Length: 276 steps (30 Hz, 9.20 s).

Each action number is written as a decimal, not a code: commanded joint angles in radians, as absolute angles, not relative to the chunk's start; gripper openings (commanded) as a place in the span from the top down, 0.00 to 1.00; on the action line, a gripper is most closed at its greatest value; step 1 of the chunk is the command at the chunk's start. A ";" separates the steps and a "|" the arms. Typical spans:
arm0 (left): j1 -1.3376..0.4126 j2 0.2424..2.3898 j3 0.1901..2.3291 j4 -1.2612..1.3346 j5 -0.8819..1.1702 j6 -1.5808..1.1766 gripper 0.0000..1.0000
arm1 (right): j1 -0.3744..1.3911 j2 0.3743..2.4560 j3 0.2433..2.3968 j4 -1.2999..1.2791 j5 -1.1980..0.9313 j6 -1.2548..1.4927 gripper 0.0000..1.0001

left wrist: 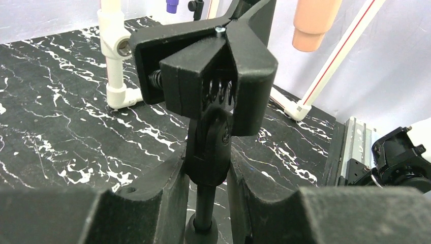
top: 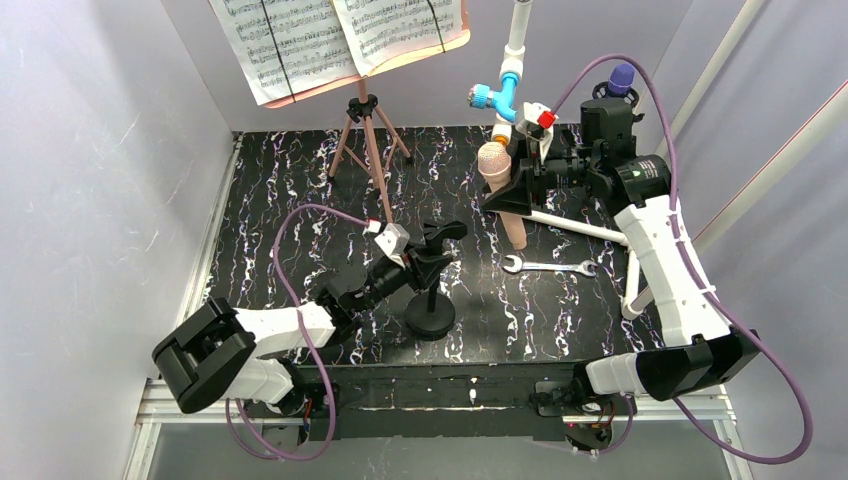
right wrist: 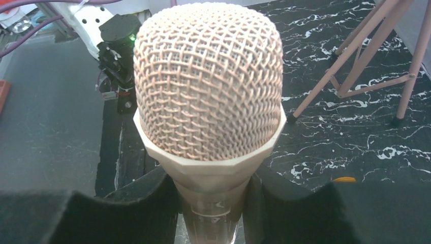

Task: Pack up the instrument practice props
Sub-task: Remove the microphone from the microphone stand, then place the microphone at the center of the board, then pick up the microphone stand at the center of the board.

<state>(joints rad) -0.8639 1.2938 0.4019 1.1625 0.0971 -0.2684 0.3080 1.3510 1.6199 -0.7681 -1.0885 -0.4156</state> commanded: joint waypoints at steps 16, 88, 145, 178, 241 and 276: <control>-0.862 1.391 0.556 1.236 0.193 -0.136 0.99 | 0.252 1.263 1.500 -0.780 -1.286 -0.507 0.99; -1.195 1.554 0.833 1.058 -0.077 -0.678 0.02 | 0.155 1.092 1.074 -0.430 -1.471 -0.121 0.94; -1.175 0.509 0.448 0.108 -0.401 -0.165 1.00 | 0.072 1.057 0.947 -0.719 -1.162 -0.619 0.02; 0.133 1.881 1.266 -0.273 0.015 -0.749 1.00 | 0.077 1.073 0.764 -0.639 -0.978 -0.747 0.02; -0.182 0.979 0.443 0.585 0.843 -0.605 0.02 | 0.078 1.065 0.740 -0.641 -0.986 -0.779 0.02; -0.721 1.675 0.652 1.316 0.566 -0.257 0.31 | 0.077 1.069 0.730 -0.632 -0.980 -0.781 0.02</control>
